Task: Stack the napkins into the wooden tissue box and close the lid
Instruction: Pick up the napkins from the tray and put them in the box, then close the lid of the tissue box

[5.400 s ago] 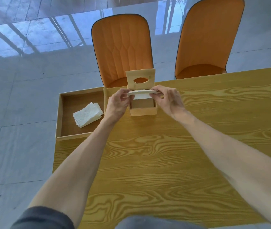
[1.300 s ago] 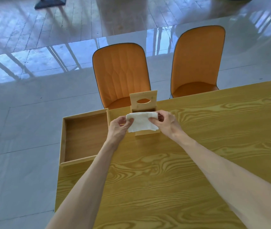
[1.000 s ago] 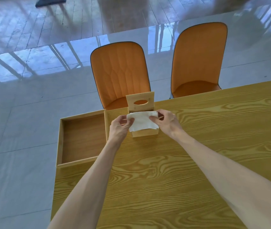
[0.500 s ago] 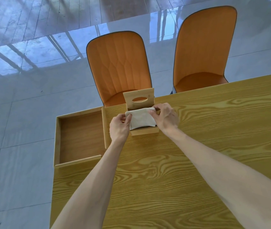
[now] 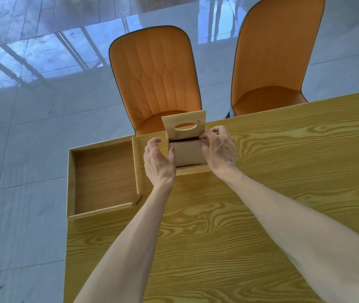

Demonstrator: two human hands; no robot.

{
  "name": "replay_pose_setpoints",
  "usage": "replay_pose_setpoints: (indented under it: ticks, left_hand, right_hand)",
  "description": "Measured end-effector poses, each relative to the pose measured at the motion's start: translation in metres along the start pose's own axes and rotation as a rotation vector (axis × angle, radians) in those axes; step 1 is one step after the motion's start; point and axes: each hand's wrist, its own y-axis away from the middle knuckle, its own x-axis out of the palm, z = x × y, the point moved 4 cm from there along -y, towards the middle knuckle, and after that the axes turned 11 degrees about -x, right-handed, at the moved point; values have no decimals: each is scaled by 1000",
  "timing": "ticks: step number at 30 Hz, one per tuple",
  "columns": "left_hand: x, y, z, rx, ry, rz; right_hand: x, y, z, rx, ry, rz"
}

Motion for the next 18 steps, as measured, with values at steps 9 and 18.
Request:
replay_pose_setpoints:
  ticks: [9, 18]
  left_hand:
    - [1, -2, 3, -155, 221, 207]
    - [-16, -22, -18, -538, 456, 550]
  right_hand:
    - [7, 1, -6, 134, -181, 4]
    - [-29, -26, -6, 487, -739, 216]
